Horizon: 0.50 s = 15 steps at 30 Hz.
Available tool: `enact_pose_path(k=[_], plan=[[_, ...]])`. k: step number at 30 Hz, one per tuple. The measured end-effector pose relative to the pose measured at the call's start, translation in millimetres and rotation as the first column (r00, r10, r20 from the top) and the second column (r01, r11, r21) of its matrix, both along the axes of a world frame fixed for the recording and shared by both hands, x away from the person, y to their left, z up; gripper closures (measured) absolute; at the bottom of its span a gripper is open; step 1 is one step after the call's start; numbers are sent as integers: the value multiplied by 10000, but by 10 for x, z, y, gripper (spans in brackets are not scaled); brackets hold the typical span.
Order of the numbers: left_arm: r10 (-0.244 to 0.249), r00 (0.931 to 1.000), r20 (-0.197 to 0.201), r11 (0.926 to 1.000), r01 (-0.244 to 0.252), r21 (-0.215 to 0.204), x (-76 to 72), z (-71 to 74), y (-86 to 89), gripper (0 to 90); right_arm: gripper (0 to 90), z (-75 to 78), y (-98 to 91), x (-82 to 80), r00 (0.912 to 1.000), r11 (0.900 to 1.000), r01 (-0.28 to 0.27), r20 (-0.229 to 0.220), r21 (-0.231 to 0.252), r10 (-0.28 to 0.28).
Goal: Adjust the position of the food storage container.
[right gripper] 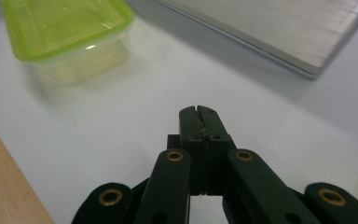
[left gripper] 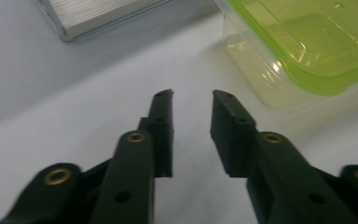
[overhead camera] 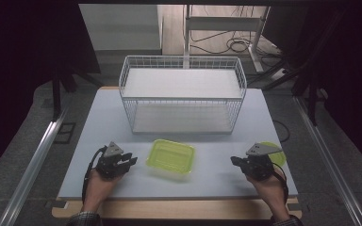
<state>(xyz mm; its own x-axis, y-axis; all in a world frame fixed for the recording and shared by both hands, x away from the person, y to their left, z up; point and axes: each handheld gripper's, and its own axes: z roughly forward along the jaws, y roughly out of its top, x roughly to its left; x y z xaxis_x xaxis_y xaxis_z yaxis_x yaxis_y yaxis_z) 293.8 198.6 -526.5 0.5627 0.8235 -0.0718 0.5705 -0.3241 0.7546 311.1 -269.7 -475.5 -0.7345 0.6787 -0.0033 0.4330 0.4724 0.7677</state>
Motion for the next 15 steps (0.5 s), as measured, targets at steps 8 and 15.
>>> enact_pose_path(k=[8,15], plan=[[-545,9985,26,9982,545,255,232,-4,-170,809,897,-56,212,9,9988,9990,-433,-242,65,434],[-1283,9917,-85,9905,1286,492,235,-3,-341,816,896,-120,372,16,9962,9977,-673,-558,15,672]])
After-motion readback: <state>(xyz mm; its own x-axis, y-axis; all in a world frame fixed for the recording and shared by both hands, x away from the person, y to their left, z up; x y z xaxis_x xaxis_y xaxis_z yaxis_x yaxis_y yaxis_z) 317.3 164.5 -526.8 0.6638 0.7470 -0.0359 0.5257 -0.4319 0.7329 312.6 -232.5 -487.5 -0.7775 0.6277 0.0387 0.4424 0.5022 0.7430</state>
